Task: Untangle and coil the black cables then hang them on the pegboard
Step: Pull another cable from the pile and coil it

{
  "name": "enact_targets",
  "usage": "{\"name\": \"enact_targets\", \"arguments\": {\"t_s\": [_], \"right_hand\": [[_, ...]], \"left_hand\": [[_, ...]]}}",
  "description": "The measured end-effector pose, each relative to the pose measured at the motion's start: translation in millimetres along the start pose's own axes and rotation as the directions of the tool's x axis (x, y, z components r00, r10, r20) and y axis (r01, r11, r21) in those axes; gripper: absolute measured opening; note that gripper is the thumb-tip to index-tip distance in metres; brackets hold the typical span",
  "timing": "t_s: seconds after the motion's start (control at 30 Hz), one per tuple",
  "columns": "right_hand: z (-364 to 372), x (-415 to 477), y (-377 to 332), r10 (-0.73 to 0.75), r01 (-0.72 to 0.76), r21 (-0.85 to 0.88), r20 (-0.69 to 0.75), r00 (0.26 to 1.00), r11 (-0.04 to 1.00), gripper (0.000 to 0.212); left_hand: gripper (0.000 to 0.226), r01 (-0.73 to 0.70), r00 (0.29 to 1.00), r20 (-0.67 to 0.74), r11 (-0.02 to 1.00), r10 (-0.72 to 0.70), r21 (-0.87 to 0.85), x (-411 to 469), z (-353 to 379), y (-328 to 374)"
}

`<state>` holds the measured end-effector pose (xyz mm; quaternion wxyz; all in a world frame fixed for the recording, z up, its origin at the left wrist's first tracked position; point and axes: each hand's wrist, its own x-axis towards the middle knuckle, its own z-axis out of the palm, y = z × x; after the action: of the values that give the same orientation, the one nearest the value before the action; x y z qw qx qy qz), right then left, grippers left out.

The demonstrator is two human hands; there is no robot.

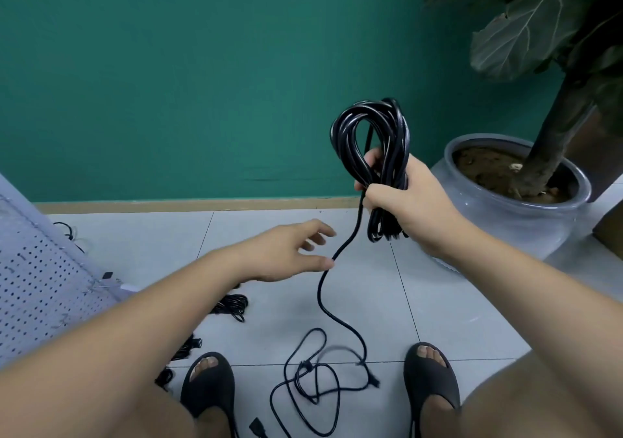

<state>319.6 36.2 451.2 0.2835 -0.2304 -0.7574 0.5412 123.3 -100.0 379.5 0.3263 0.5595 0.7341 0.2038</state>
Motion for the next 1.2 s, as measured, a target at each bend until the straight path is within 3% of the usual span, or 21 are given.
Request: {"name": "enact_targets", "arguments": {"t_s": [0.13, 0.3, 0.57, 0.7, 0.87, 0.97, 1.07, 1.2], "right_hand": [[-4, -1, -2, -0.014, 0.016, 0.051, -0.027, 1.000, 0.999, 0.031], [-5, 3, -5, 0.023, 0.014, 0.177, -0.205, 0.978, 0.984, 0.035], [-6, 7, 2, 0.033, 0.011, 0.186, -0.228, 0.973, 0.982, 0.047], [-3, 9, 11, 0.087, -0.015, 0.270, -0.257, 0.962, 0.963, 0.038], [-13, 15, 12, -0.035, 0.035, -0.009, -0.446, 0.894, 0.999, 0.033], [-19, 16, 12, -0.102, 0.027, -0.197, -0.381, 0.919, 0.980, 0.033], [-14, 15, 15, -0.058, -0.014, -0.313, -0.220, 0.974, 0.950, 0.035], [2, 4, 23, -0.011, 0.017, -0.320, 0.021, 1.000, 0.947, 0.053]], "left_hand": [[0.024, -0.057, 0.998, -0.044, 0.969, 0.048, -0.240, 8, 30, 19], [0.032, -0.098, 0.994, -0.087, 0.886, 0.065, -0.454, 3, 60, 43], [0.027, -0.142, 0.983, -0.148, 0.966, 0.111, -0.218, -4, 75, 59], [0.026, -0.093, 0.992, -0.098, 0.978, 0.076, -0.188, -11, 79, 65], [0.024, -0.181, 0.973, -0.146, 0.983, 0.177, -0.011, -32, 54, 83], [0.018, -0.231, 0.948, -0.243, 0.969, 0.204, -0.084, -43, 21, 91], [0.016, -0.266, 0.917, -0.360, 0.934, 0.170, -0.237, -49, -11, 89], [0.017, -0.298, 0.875, -0.471, 0.889, 0.109, -0.348, -51, -37, 82]]}}
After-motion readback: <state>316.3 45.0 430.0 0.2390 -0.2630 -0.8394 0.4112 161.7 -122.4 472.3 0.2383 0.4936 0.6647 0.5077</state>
